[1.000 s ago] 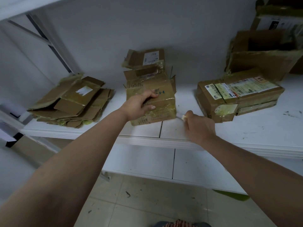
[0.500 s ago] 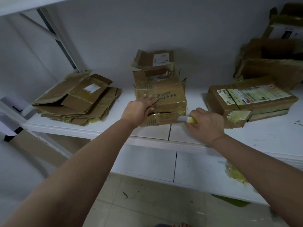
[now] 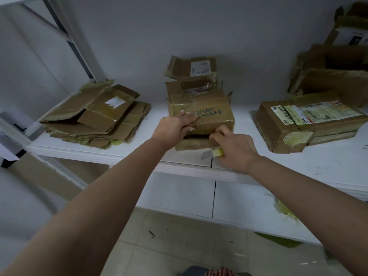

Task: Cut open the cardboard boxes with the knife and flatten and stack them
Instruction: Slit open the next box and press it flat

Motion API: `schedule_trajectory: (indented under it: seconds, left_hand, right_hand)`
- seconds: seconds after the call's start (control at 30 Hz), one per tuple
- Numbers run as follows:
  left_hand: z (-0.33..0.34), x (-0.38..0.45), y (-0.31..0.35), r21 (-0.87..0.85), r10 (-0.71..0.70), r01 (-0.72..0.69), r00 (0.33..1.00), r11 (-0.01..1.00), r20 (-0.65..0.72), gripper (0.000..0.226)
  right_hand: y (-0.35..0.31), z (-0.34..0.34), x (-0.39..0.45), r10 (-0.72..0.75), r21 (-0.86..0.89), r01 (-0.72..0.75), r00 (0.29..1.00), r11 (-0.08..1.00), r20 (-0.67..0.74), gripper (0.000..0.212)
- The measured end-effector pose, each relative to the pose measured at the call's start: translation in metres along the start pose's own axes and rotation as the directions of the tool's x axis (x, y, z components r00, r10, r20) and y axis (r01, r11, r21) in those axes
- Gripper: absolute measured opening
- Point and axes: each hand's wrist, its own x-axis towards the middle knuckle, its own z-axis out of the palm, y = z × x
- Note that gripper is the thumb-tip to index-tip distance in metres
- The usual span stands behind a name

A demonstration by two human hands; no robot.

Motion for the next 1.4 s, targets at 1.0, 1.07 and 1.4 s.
schedule_trajectory:
  seconds: [1.0, 1.07, 1.4]
  left_hand:
    - [-0.018, -0.001, -0.016, -0.293, 0.003, 0.061, 0.977, 0.954, 0.211, 0.058]
    - [-0.013, -0.003, -0.017, -0.296, 0.015, 0.033, 0.987, 0.955, 0.158, 0.057]
    - [-0.013, -0.003, -0.018, -0.286, 0.054, -0.016, 0.990, 0.958, 0.127, 0.056]
  right_hand:
    - [-0.027, -0.006, 0.019, -0.179, 0.186, 0.167, 0.983, 0.968, 0.048, 0.041]
    - [-0.029, 0.004, 0.022, -0.216, 0.145, 0.204, 0.973, 0.968, 0.075, 0.039]
    - [-0.033, 0.017, 0.001, -0.343, -0.125, 0.401, 0.878, 0.907, 0.333, 0.059]
